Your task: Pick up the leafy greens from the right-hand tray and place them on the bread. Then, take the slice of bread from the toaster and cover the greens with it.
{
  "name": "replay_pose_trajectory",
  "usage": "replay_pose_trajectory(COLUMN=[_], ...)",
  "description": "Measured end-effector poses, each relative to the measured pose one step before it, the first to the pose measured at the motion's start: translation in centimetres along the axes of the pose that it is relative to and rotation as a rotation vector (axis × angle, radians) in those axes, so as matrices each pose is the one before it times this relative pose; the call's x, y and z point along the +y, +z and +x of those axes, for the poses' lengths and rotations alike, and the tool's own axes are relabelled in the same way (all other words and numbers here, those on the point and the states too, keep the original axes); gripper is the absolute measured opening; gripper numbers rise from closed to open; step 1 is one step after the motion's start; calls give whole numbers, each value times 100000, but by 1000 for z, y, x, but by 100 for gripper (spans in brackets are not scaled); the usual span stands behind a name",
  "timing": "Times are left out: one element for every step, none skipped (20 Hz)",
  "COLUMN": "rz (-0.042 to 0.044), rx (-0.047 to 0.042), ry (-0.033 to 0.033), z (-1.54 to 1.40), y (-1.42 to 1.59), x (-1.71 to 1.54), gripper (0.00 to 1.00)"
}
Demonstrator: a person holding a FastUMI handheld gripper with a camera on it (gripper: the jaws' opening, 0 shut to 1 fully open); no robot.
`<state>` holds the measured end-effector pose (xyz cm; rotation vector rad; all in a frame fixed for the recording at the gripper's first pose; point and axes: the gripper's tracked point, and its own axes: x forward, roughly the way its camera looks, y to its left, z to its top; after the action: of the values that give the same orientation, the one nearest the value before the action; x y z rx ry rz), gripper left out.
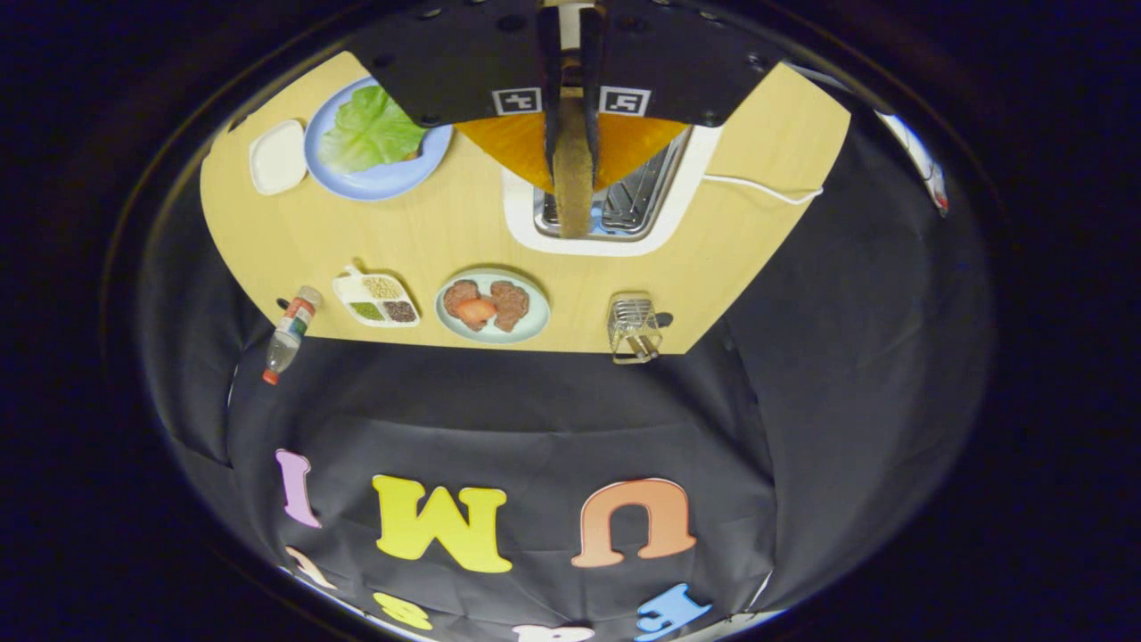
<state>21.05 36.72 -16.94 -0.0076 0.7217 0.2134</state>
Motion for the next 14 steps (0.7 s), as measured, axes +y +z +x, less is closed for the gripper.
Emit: replay_pose_trajectory(rz=[-848, -940, -178, 301, 845, 976, 720, 1146, 709, -130, -429, -155, 391, 532], rx=[-324, -194, -1546, -2087, -1918, -1392, -284, -40, -722, -1596, -2117, -2061, -1741, -1274], ry=[381, 118, 957, 319, 341, 149, -2277, 1437, 1368, 257, 767, 597, 843, 366], z=[69, -431, -281, -509, -549, -536, -690, -758, -536, -883, -898, -929, -928, -973], y=[96, -17, 198, 511, 333, 527, 188, 319, 494, 764, 783, 807, 605, 662], x=[196, -80, 302, 23, 11, 134, -548, 314, 304, 215, 126, 62, 59, -86], gripper=[9, 8, 9, 9, 9, 8, 9, 8, 8, 9, 9, 9, 8, 8])
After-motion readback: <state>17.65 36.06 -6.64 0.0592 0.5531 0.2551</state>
